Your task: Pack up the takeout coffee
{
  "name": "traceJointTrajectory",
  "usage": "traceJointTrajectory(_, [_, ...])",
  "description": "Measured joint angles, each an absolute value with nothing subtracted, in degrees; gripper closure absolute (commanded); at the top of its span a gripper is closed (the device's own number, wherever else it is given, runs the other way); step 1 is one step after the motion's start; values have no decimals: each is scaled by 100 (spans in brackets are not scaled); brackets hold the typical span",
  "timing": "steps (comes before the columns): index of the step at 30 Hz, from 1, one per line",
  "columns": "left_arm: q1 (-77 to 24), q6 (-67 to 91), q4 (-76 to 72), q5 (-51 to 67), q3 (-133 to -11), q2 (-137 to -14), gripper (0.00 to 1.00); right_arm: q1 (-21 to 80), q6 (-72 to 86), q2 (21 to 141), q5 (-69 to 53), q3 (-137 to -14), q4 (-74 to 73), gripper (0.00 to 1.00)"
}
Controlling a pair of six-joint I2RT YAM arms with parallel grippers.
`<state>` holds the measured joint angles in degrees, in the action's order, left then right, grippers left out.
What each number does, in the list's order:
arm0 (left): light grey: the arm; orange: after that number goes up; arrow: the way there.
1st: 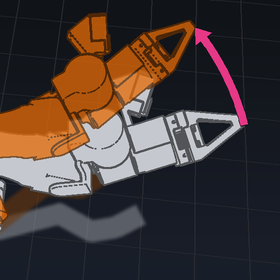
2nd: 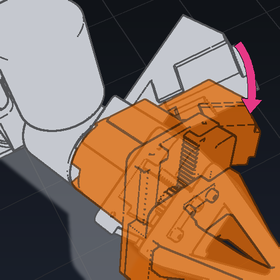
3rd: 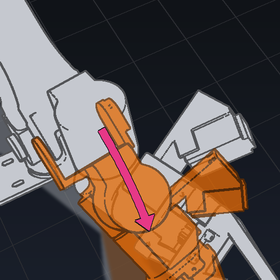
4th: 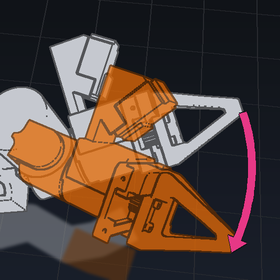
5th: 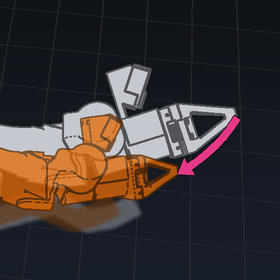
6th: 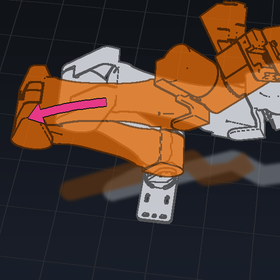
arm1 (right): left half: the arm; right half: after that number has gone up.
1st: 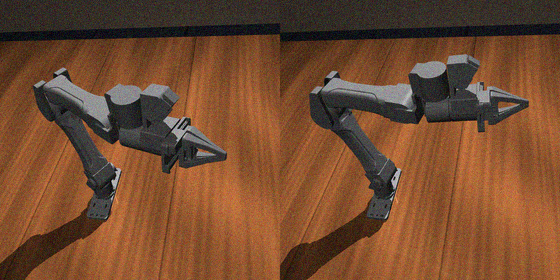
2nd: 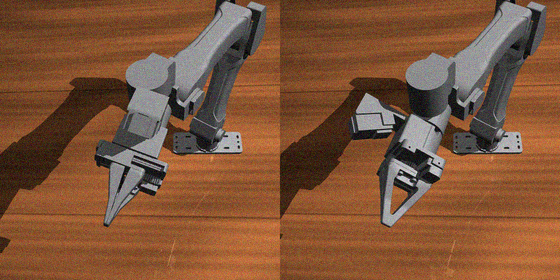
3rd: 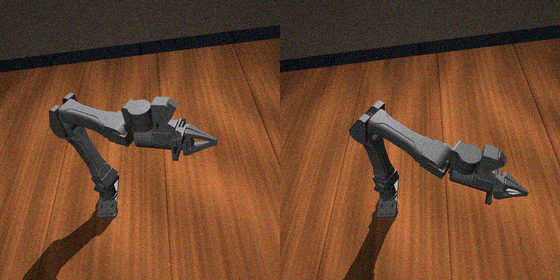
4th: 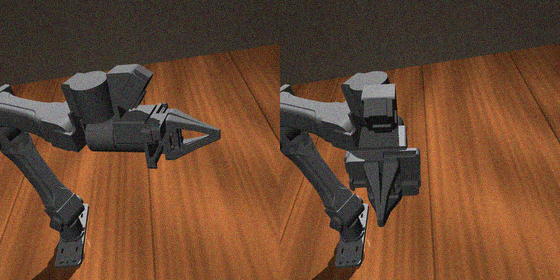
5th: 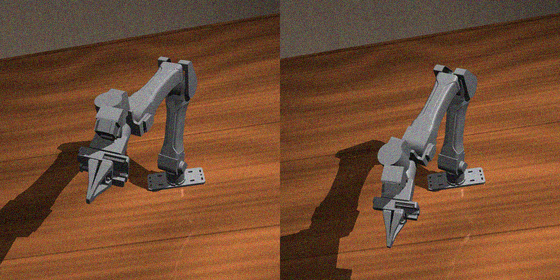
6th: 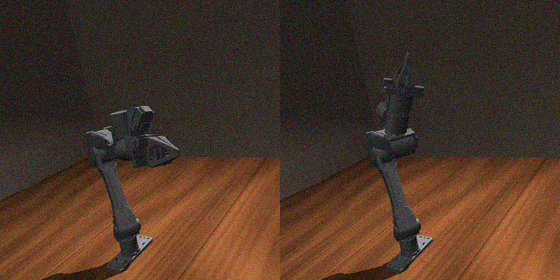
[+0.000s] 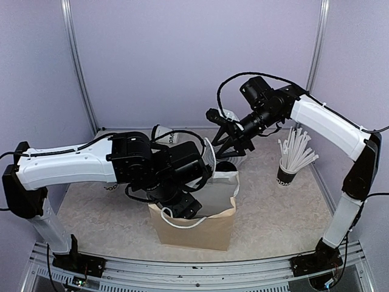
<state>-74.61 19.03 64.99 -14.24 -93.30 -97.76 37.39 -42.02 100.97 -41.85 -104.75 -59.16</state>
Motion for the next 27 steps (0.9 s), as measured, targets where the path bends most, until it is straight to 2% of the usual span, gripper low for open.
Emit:
traceJointTrajectory(9, [-7210, 1741, 6471, -1422, -9623, -9631, 21, 3592, -4200, 10079, -3966, -10617, -6058, 45])
traceJointTrajectory(19, [-7131, 1225, 6532, -655, -10492, -9306, 34, 3426, -4198, 10079, -3885, -10892, -6195, 45])
traceJointTrajectory(24, [-7072, 954, 6517, -429, -10648, -9078, 28, 3398, -4195, 10079, -3870, -10895, -6265, 45])
traceJointTrajectory(27, [-6831, 770, 6375, -519, -10536, -9000, 29, 3393, -4193, 10066, -3870, -10892, -6281, 45])
